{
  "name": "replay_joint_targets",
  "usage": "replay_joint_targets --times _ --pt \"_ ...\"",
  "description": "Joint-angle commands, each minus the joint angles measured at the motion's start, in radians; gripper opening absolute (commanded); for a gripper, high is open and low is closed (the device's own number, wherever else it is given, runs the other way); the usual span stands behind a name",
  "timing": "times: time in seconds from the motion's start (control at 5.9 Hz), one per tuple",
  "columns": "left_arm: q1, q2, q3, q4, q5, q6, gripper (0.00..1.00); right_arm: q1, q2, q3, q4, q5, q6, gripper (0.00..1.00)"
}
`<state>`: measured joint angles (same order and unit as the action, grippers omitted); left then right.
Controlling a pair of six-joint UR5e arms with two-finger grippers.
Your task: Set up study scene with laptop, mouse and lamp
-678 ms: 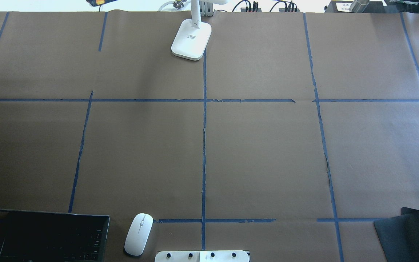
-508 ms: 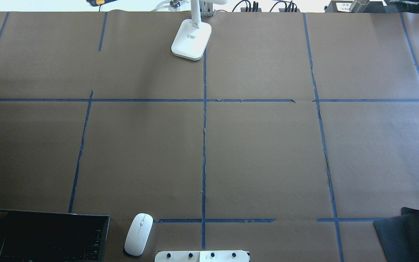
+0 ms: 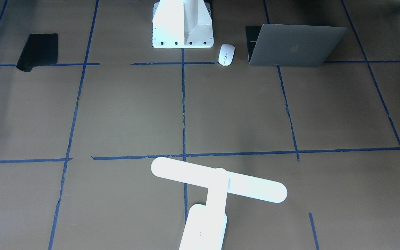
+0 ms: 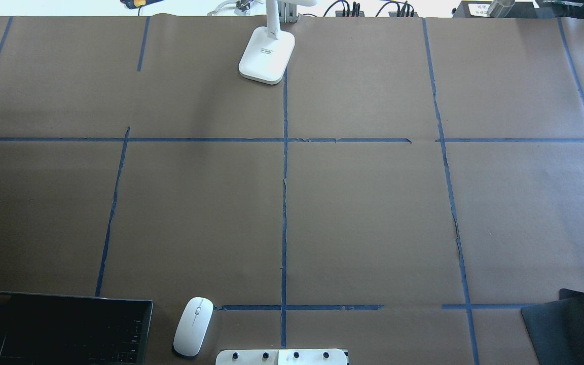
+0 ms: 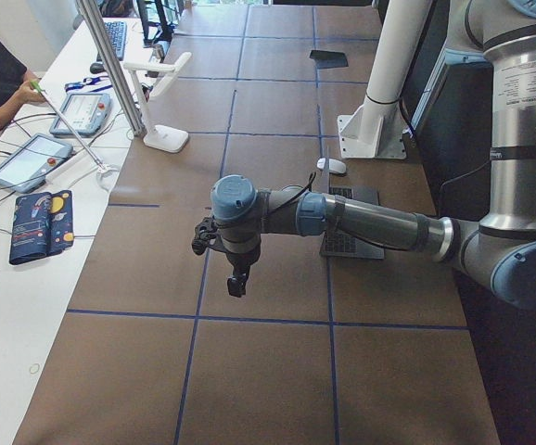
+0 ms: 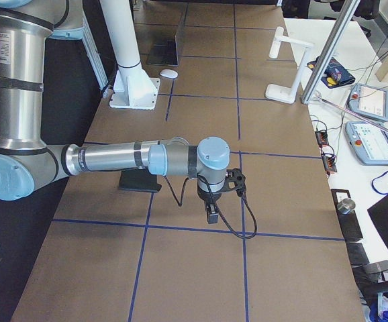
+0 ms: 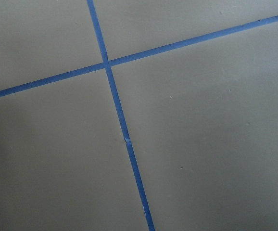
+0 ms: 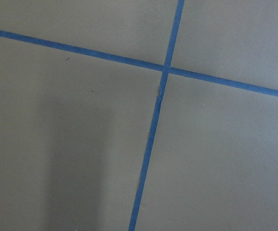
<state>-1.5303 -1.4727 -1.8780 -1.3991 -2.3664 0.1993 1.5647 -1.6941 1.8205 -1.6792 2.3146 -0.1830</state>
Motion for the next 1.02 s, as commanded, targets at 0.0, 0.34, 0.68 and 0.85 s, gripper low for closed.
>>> replay_joint_targets --times 0.0,0.34,0.68,0.85 --pt "0.001 -0.008 -0.018 -0.011 -0.002 -0.063 1.00 -0.002 -0.002 -0.001 0.000 0.009 0.002 1.00" --pt "0.004 0.003 -0.096 -0.026 -0.095 -0.172 1.00 -0.002 -0.004 -0.001 0.000 0.014 0.002 1.00" --pt "0.068 0.009 -0.195 -0.018 -0.108 -0.356 1.00 0.000 -0.006 -0.001 0.001 0.015 0.004 1.00" --pt "0.164 0.035 -0.284 -0.020 -0.141 -0.517 1.00 -0.002 -0.004 -0.003 0.000 0.064 0.004 1.00"
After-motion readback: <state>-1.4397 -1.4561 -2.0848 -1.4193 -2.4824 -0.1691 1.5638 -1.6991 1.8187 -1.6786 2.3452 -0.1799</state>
